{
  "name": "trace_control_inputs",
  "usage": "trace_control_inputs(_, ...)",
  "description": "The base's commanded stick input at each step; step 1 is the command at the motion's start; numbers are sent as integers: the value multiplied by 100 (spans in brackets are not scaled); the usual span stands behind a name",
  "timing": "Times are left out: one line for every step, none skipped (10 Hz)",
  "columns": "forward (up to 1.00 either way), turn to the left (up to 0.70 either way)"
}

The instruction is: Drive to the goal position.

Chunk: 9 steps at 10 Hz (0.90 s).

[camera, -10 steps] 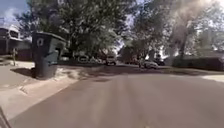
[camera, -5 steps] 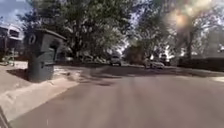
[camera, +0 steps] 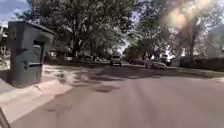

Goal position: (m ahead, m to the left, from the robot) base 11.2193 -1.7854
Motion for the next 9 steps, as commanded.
trace_control_inputs(100, 0)
trace_control_inputs(100, 0)
trace_control_inputs(100, -12)
trace_control_inputs(100, -33)
trace_control_inputs(100, 0)
trace_control_inputs(100, 0)
trace_control_inputs(100, 0)
trace_control_inputs(100, 0)
trace_control_inputs(100, 0)
